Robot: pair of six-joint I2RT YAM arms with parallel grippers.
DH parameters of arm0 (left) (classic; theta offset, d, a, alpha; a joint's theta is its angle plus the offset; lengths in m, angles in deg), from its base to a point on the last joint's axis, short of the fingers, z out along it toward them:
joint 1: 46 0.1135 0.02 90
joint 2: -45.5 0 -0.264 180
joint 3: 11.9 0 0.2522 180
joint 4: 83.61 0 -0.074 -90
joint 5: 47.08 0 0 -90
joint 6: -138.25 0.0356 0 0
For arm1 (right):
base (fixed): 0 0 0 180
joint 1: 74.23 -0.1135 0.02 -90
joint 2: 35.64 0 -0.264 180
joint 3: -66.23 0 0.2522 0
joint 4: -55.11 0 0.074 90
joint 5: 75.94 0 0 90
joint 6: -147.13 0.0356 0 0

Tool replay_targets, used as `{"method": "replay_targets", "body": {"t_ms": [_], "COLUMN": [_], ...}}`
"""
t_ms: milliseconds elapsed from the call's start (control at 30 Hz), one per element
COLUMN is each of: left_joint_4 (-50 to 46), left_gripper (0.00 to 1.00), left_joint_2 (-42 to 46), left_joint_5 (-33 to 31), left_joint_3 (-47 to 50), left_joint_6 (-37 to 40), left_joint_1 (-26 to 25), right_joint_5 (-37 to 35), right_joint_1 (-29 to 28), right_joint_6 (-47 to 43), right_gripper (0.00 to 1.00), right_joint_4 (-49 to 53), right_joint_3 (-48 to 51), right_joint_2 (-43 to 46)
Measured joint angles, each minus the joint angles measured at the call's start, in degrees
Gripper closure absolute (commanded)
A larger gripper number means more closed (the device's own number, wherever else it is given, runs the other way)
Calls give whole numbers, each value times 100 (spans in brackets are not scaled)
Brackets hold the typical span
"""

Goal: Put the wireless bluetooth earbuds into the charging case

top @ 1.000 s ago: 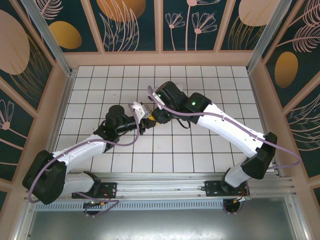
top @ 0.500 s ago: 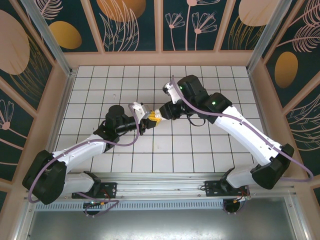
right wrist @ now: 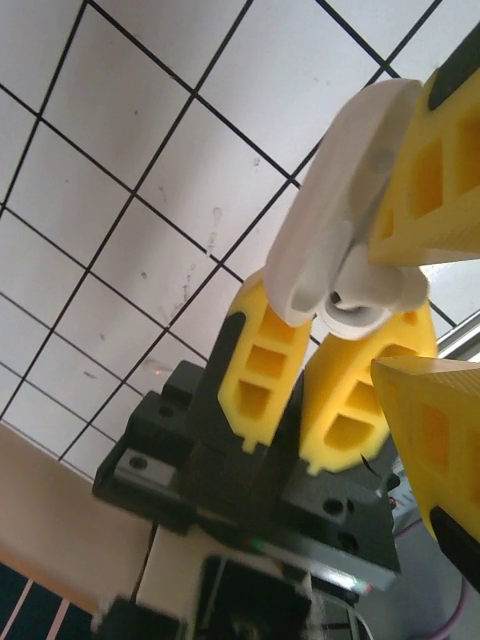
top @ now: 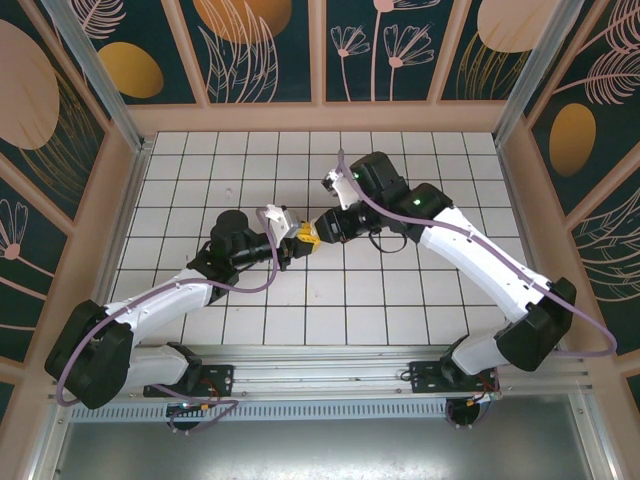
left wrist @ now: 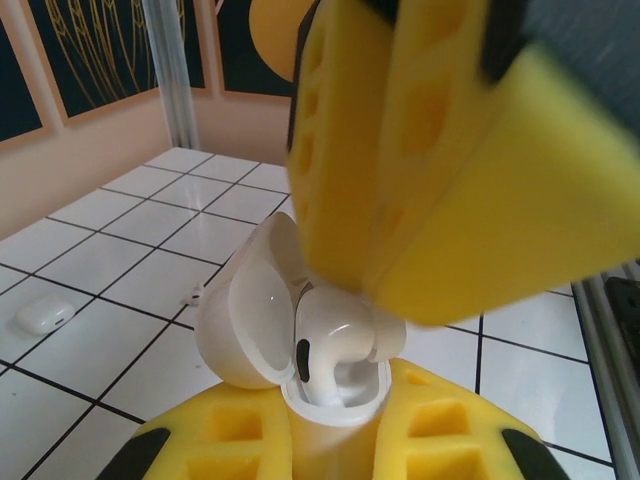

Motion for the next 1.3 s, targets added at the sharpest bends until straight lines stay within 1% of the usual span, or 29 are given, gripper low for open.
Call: {"method": "replay_targets", "body": {"t_ms": [233,400,600,733,900,1100,1300], "left_joint_4": [-68,-98,-219,-262,-302,-310,-323], "left_gripper": [100,100,100,100,100,100,100], "left_joint_2": [2,2,0,0,0,0,-15], "left_joint_5": [7,-13,-15,-11,22,177,345], "left_joint_3": [0,0,0,0,-2,0,0], "left_joint_6": [2,2,2,20,46,46,63], "left_joint_1": [2,2,7,7,9,42,59], "right_joint_5": [-22,-125,-610,-1064,-1462,-1860,-2090], "right_joint_1": [-2,-44,-291,-490,-643,-833,-955], "right_joint_6": [-7,-122,-446,-675,-973,-1307,-1582], "right_gripper": [72,83,89,90,90,90,90], "right_joint_4": [138,350,673,841,907,1034,1163], "right_joint_3": [-66,-247,-555,-710,-743,-831,-896], "right_joint_2": [-179,-317,-494,-560,-562,-577,-588]}}
